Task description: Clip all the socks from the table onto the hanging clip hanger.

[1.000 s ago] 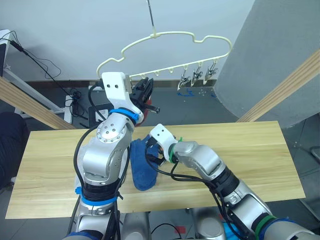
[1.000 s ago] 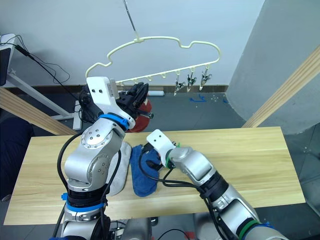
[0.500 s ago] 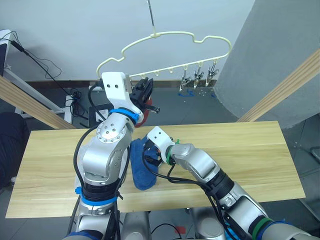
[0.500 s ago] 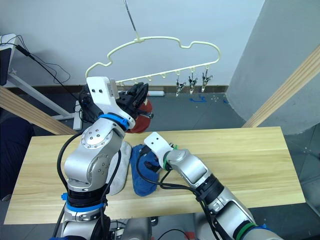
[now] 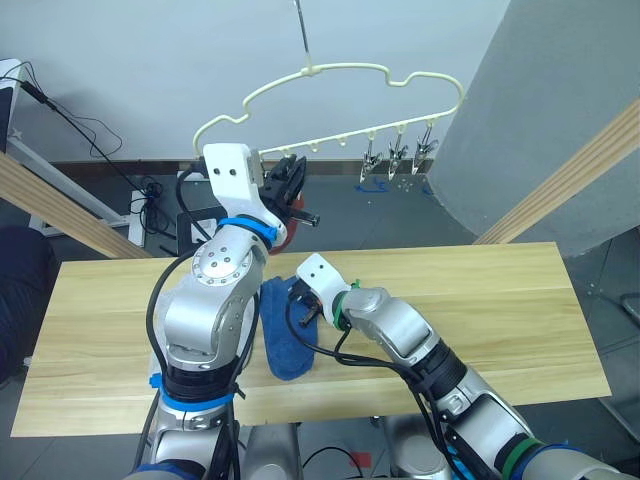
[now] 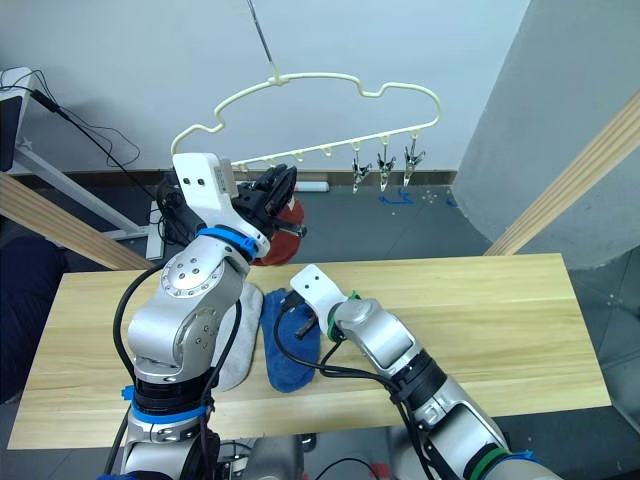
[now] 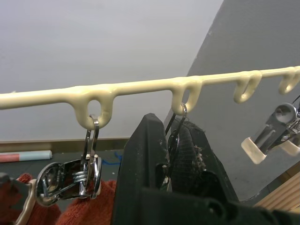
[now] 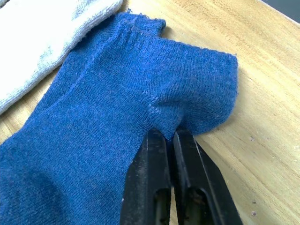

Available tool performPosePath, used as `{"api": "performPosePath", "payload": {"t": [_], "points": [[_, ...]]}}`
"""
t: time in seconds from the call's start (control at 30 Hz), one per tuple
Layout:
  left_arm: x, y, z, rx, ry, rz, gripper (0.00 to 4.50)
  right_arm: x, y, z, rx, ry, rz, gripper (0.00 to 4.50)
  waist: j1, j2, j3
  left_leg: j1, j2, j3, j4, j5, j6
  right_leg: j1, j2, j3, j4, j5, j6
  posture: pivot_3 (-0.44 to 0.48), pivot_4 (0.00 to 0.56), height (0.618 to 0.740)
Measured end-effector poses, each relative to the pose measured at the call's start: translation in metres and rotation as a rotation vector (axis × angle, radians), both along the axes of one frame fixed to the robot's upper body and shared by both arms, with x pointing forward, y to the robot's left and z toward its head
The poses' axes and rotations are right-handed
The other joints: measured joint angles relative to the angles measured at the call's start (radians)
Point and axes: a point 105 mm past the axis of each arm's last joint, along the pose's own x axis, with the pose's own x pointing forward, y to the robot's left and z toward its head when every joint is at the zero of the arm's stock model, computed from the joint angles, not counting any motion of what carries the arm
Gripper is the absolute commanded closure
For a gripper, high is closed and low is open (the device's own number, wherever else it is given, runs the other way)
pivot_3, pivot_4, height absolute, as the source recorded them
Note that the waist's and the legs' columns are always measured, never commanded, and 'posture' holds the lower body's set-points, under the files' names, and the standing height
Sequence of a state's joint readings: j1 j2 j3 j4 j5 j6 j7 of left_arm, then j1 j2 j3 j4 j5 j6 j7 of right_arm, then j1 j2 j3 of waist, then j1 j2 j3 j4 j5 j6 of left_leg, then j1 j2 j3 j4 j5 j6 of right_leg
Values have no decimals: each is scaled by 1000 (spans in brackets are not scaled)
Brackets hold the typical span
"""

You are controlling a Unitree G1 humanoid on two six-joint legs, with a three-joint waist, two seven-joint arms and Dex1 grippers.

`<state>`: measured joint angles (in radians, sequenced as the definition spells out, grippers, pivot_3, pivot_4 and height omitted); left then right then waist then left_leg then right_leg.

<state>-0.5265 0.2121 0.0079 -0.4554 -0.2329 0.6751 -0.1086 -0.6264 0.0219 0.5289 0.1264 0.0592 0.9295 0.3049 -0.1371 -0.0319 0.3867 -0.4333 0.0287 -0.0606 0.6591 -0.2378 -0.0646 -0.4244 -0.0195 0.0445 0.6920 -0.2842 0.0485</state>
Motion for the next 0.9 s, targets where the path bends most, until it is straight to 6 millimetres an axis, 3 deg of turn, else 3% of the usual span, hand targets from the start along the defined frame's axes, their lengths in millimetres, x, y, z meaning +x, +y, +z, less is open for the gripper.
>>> {"api": "performPosePath", "payload": {"t": [0.37,0.6,0.77,0.9], "points": [[0,0,0,5,-1,-9,4315,-3,-9,5,26,-4,41,4466,0,0,0,-1,0,0,0,0,0,0,0,0,-1,0,0,-201,398,740],[2,8,5,-51,25,-8,4315,-26,-12,59,207,-103,228,4466,0,0,0,-1,0,0,-1,0,0,0,0,-1,-2,0,0,-203,397,740],[2,11,5,-47,34,-14,4315,-41,-15,80,293,-102,303,4466,0,0,0,-1,0,0,-1,0,0,0,0,-1,-2,0,0,-202,395,740],[1,9,5,-47,45,-38,4315,-54,-19,86,316,-88,364,4466,2,0,0,-1,0,0,-1,0,0,0,0,0,-3,0,0,-202,393,740]]}}
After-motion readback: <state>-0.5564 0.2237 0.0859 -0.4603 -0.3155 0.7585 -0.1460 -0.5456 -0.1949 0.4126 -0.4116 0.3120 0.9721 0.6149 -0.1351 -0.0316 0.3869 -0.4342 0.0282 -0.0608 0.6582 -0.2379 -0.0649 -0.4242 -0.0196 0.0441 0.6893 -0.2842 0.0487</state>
